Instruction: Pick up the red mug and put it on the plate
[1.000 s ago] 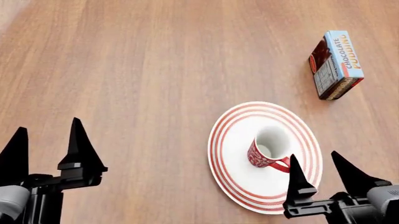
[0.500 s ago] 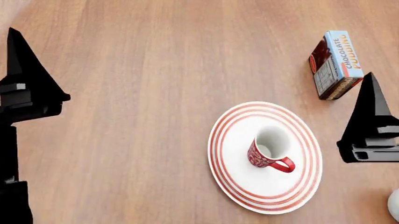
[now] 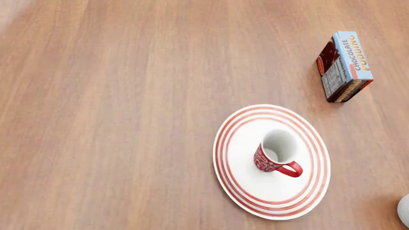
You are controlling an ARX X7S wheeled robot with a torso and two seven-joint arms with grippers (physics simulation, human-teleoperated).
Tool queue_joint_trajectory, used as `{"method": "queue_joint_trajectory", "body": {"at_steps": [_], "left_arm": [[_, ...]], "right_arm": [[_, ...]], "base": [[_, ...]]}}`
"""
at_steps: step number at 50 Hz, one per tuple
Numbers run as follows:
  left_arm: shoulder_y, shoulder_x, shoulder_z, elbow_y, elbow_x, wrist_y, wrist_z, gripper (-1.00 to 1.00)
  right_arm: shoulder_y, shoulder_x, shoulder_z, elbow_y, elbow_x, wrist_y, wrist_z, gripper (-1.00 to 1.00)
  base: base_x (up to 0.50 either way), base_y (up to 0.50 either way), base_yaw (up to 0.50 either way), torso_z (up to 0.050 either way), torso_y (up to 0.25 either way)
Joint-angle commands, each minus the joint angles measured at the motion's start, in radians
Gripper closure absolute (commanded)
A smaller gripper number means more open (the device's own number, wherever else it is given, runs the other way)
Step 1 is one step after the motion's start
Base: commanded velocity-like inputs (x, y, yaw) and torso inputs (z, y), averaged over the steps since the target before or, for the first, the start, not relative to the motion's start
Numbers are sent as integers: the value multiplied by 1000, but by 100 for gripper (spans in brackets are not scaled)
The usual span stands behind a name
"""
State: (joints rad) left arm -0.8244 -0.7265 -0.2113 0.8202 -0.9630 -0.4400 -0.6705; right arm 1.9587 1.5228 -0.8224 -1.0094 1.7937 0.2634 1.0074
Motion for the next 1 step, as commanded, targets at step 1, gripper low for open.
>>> {"method": "queue_joint_trajectory", "body": {"at_steps": [1], "left_arm": [[-115,-63,-96,4,-156,-24,-58,-100]], "right_arm": [[253,-96,221,1,315,264,61,-100]], "base": [[0,0,0,0,0]]}}
